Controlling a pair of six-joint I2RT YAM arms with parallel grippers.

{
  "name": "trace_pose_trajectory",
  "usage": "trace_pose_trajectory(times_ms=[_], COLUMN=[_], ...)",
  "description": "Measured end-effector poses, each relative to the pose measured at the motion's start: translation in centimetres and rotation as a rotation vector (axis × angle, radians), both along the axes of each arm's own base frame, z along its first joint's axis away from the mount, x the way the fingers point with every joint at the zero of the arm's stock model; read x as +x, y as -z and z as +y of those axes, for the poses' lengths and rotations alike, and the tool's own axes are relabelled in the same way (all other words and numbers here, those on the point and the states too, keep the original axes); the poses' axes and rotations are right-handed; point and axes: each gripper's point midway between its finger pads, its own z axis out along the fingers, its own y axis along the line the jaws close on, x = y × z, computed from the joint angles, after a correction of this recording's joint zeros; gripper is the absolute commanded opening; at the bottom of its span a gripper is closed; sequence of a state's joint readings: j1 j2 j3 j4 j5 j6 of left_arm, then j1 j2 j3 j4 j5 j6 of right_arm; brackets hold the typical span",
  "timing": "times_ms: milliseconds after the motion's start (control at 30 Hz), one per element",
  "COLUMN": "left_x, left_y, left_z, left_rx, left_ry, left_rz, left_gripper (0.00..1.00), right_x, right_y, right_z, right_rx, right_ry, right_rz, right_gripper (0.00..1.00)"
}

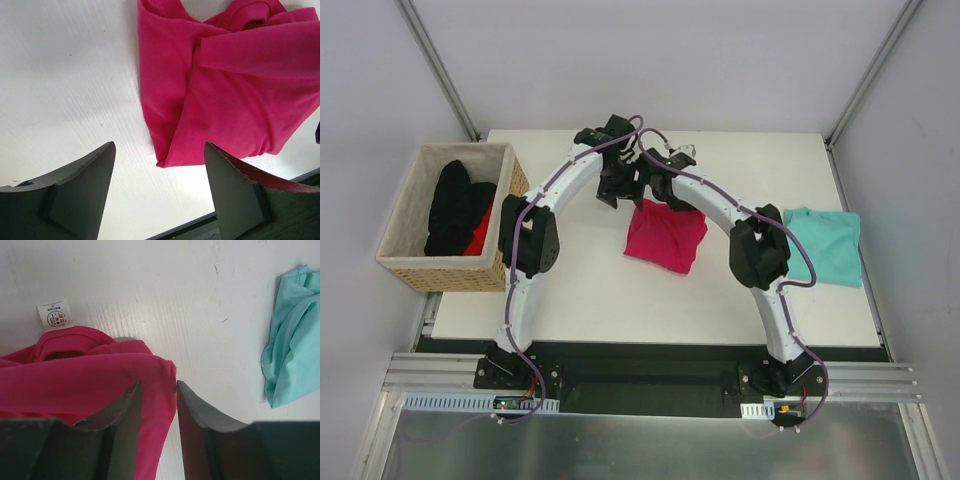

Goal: Fold and stack the t-shirts

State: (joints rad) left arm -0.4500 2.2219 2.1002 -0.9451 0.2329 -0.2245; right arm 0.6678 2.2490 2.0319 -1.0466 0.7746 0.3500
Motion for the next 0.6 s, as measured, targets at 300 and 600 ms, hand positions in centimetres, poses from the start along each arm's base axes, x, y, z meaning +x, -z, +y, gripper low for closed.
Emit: trace_pose_trajectory(times_ms=[300, 600], left_x=[-0.6, -0.7], left_y=[-0.4, -0.6], left_z=[0.5, 0.5], left_rx=[0.007, 0.005], left_ry=[-0.003, -0.006], left_rz=[-0.001, -0.004], left_gripper=[0.72, 0.72], right_x=[-0.4, -1.7], right_y=[-5.2, -9.5], right_z=[-1.2, -3.5], right_rx=[0.024, 0.138], right_ry=[0.016, 0.080], right_rz=[-0.113, -0.235], right_gripper=[0.37, 0.22])
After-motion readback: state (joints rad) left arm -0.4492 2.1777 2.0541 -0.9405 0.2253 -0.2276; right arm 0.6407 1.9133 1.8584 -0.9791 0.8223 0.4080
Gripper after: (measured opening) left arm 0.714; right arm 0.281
